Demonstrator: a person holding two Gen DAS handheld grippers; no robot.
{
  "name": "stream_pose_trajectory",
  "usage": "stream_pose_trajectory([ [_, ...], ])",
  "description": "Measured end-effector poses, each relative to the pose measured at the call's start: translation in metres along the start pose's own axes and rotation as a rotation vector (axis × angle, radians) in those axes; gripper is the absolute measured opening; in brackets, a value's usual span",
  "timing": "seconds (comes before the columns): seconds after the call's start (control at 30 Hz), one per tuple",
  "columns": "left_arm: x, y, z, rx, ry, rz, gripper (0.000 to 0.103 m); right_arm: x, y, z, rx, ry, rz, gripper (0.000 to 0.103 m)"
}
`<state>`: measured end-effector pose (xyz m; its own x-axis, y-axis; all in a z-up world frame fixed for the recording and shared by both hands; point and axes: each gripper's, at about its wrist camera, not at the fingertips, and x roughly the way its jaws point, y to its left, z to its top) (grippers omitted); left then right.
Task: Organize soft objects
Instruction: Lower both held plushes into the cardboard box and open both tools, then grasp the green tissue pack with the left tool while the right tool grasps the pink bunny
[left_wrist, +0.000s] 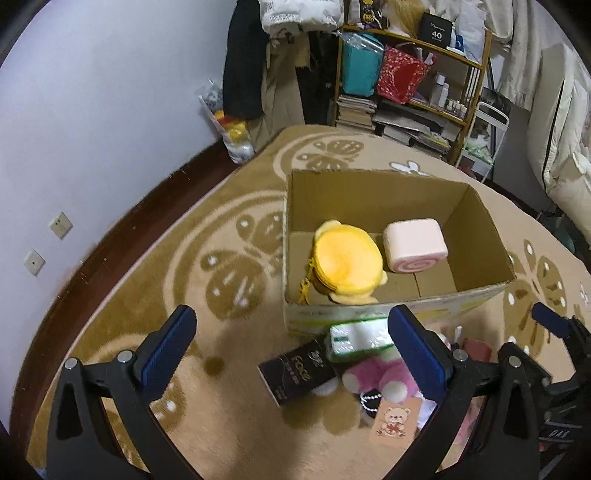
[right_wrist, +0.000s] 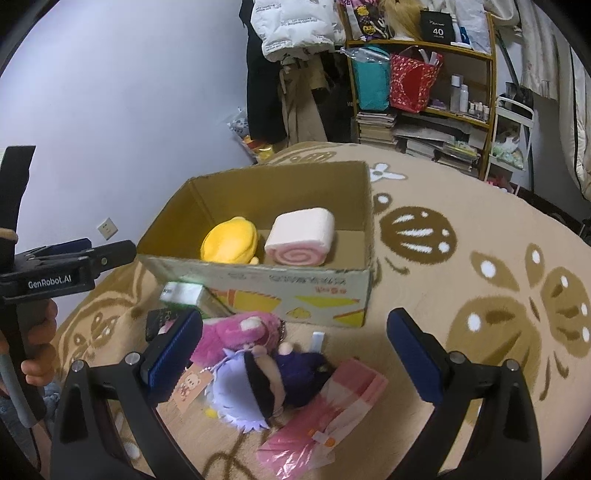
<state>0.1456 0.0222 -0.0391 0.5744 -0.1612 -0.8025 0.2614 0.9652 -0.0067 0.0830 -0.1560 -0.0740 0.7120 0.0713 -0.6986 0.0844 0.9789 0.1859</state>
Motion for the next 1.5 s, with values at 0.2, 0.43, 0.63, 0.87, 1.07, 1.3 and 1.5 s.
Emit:
stream_pose_trajectory([
  [0.2, 0.011, -0.011, -0.002, 0.034, 0.044, -0.021, 0.102, 0.012, 0.013, -0.006, -0.039, 0.028, 0.027, 0.103],
  [0.43, 0.023, -0.024, -0.003, 0.076, 0.077, -0.045, 0.102, 0.032, 0.03, -0.011, -0.105, 0.073, 0.066, 0.103],
  [0.63, 0.031, -0.032, -0.001, 0.095, 0.088, -0.051, 0.102, 0.046, 0.035, -0.015, -0.121, 0.105, 0.085, 0.103],
  [0.87, 0.047, -0.039, -0.006, 0.114, 0.152, -0.069, 0.102, 0.055, 0.043, -0.02, -0.141, 0.134, 0.124, 0.103],
  [1.07, 0.06, -0.042, -0.008, 0.108, 0.183, -0.059, 0.102, 0.063, 0.05, -0.022, -0.161, 0.148, 0.142, 0.103],
  [1.3, 0.074, -0.038, -0.008, 0.089, 0.211, -0.042, 0.102, 0.083, 0.051, -0.018, -0.143, 0.17, 0.176, 0.103],
  [1.5, 0.079, -0.036, -0.005, 0.074, 0.217, -0.061, 0.092, 0.095, 0.059, -0.023, -0.177, 0.183, 0.154, 0.103],
])
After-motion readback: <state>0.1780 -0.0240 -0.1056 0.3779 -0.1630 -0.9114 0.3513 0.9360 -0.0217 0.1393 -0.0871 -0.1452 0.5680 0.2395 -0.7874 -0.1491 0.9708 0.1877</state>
